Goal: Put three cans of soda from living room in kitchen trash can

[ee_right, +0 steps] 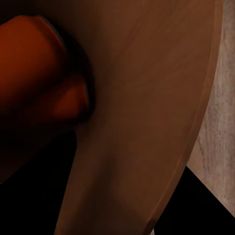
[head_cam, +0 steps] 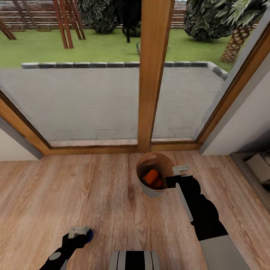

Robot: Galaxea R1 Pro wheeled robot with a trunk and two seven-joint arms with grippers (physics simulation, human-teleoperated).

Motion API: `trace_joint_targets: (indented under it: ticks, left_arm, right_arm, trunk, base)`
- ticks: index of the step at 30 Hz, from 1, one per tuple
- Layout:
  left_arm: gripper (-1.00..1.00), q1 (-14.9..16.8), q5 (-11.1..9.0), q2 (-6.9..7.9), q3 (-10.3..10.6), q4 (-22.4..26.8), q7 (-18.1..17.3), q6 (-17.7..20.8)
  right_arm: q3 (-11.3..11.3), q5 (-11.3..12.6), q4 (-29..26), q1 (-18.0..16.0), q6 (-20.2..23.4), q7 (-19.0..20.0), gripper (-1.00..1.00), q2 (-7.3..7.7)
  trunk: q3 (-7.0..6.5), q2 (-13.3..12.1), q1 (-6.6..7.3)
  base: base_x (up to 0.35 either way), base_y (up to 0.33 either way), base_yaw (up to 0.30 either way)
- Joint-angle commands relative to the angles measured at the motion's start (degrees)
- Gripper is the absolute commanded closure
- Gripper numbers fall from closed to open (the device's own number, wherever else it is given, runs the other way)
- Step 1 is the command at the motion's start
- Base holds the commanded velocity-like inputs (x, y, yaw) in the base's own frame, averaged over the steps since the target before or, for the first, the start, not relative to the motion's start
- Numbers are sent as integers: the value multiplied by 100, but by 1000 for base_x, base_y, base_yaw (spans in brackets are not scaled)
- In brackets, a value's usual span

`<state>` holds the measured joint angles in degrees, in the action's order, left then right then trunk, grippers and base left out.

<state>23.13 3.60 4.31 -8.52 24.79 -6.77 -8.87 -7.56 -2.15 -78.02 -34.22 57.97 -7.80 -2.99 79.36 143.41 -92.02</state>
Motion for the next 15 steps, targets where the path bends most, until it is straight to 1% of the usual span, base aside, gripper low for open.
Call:
trace_joint_targets:
  ticks: [1,6,11,15]
  left_arm:
    - [-100,-1,0,0,0,0,0,0]
    - [-100,1,0,0,0,0,0,0]
    - [-100,0,0,0,0,0,0,0]
    - [-100,-1,0,0,0,0,0,0]
  right_arm:
    - [-3,40,-3,-3,-5,15,100,-2]
    - [-7,40,-3,-1,-5,15,100,-3]
    - [-7,40,-3,0,-5,15,100,-4]
    - [-8,40,-3,-4,-5,15,100,-5]
  trunk:
    - [5,0,1]
    - [43,0,1]
    - [85,0,1]
    - [94,0,1]
  base:
    - [0,0,0]
    - [0,0,3]
    - [0,0,39]
    - [0,0,12]
